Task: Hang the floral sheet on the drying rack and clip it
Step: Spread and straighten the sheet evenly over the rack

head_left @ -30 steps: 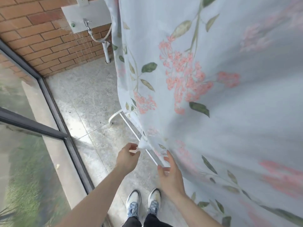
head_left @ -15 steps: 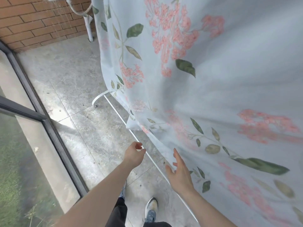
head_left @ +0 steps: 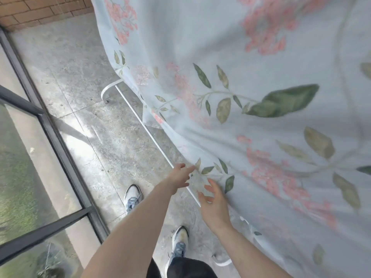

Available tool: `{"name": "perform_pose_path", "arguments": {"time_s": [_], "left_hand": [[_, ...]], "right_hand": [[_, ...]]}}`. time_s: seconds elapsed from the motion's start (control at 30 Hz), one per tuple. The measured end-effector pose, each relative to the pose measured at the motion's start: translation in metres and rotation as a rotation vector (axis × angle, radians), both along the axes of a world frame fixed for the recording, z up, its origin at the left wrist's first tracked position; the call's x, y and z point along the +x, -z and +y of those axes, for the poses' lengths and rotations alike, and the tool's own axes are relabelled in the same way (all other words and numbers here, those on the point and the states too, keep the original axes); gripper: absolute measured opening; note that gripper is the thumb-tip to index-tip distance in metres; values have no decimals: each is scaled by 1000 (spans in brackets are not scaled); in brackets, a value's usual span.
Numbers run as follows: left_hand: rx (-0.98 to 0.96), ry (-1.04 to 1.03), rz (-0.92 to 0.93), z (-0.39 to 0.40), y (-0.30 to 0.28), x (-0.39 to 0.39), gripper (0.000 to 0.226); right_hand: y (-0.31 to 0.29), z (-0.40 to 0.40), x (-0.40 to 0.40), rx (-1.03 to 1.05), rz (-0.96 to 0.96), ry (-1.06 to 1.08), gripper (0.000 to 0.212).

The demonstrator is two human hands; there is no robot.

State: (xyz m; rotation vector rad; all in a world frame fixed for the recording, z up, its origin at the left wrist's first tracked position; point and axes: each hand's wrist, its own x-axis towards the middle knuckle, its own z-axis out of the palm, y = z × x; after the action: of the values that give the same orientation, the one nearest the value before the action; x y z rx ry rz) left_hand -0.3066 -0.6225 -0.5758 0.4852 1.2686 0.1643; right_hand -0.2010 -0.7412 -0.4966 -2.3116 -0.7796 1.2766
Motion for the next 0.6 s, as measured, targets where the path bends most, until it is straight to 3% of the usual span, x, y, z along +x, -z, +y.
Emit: {"name": "perform_pose_path", "arguments": {"time_s": [0.1,0.2,0.27,0.4,0.47,0.6], "left_hand": [[-44,-110,-99,-26,1,29,73],[-26,-180,-134,-41,-8,48,34],[5,-175,-122,-46,-11,51,9],[155,-220,36,-53,-15,42,28],[238,-229,116,-55,-22,33,23],[313,-234,172,-57,-37,15,25]], "right_hand": [[5,-36,18,-21,68,110,39],[11,-61,31,-84,192,312,22],[10,-65,37,-100,350,543,27],[1,-62,44,-10,371,768,27],[-4,-60,43,70,282,735,18],[-31,-49,41,171,197,606,27]]}}
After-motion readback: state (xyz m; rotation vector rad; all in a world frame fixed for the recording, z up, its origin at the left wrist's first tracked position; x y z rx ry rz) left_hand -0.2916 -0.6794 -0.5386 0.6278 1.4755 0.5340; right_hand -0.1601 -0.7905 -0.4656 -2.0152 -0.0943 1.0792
